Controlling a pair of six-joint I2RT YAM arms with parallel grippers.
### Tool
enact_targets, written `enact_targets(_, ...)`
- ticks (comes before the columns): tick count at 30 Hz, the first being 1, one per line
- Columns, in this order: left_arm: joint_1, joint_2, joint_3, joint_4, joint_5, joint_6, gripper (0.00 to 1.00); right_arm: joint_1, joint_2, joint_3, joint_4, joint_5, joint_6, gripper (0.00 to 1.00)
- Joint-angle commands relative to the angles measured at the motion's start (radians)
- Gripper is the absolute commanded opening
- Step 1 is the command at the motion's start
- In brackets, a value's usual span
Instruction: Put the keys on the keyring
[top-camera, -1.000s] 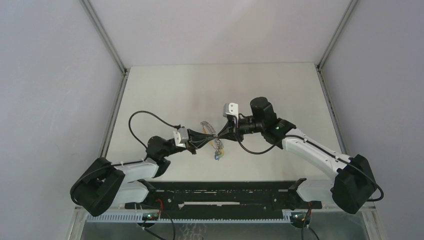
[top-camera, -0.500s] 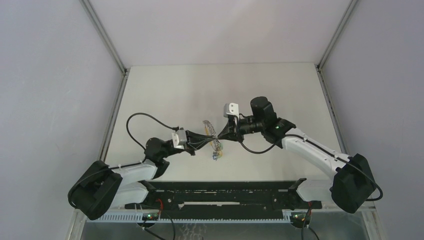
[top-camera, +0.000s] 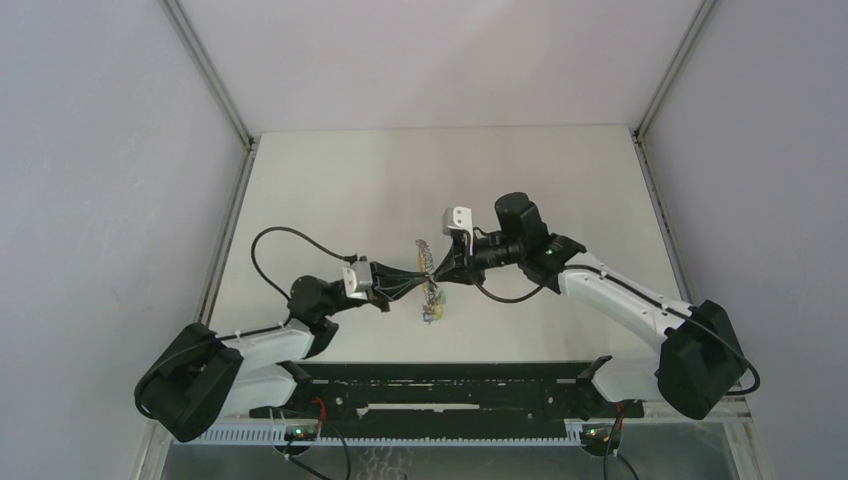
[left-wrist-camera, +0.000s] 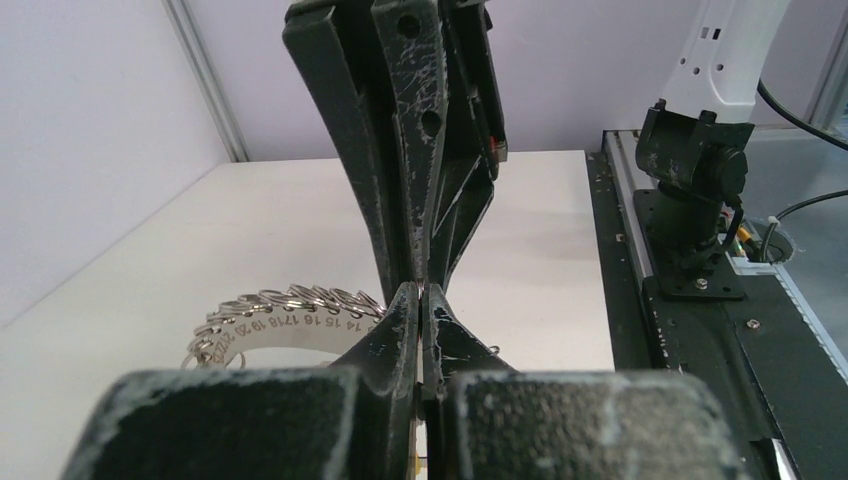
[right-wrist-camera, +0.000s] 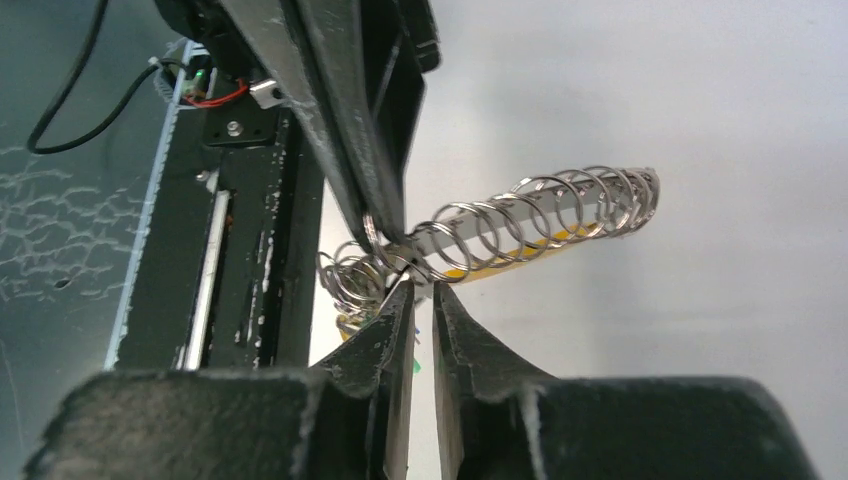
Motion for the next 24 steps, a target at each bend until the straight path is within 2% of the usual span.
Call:
enact_targets(1,-0.005,-0.029,-0.021,0.097,-0.008,0.004,0.00,-0.002,-0.024,0.035,-0.019,0.093,0.000,0.16)
enact_targets(9,-0.005,-0.003,-0.022,0.096,-0.039,0.002,0.00,-0.004,-0.139,-0.006,-0.028,0.382,0.070,0.29)
enact_targets(10,-0.005,0.001,-0.022,0.096,-0.043,0.002,0.00,-0.005,-0.156,-0.017,-0.018,0.400,0.083,0.32)
enact_targets(11,-0.005,0.007,-0.022,0.096,-0.045,0.003,0.00,-0.004,-0.169,-0.026,-0.012,0.414,0.098,0.41)
enact_targets(12,-0.005,0.011,-0.021,0.096,-0.052,0.002,0.00,-0.005,-0.180,-0.035,-0.007,0.419,0.110,0.46)
enact_targets(19,-0.005,0.032,-0.024,0.093,-0.061,-0.002,0.00,0.007,-0.281,-0.151,0.100,0.390,0.165,0.49)
enact_targets(24,-0.005,0.015,-0.021,-0.009,-0.107,0.028,0.00,0.019,-0.283,-0.167,0.096,0.444,0.194,0.49)
